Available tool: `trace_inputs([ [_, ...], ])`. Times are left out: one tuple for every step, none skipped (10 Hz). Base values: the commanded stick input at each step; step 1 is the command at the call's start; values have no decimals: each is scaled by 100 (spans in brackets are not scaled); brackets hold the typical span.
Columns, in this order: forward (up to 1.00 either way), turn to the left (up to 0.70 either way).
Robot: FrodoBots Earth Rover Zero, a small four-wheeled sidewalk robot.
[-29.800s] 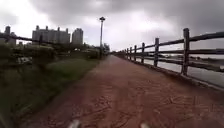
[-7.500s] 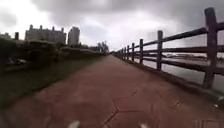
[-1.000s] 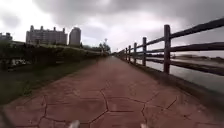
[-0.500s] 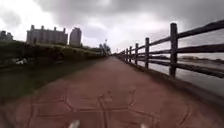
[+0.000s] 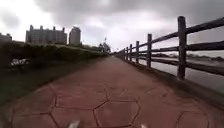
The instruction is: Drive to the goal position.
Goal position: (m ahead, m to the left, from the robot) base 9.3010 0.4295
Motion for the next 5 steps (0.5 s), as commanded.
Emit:
trace_inputs([
  [70, 0],
  [70, 0],
  [70, 0],
  [70, 0],
  [70, 0],
])
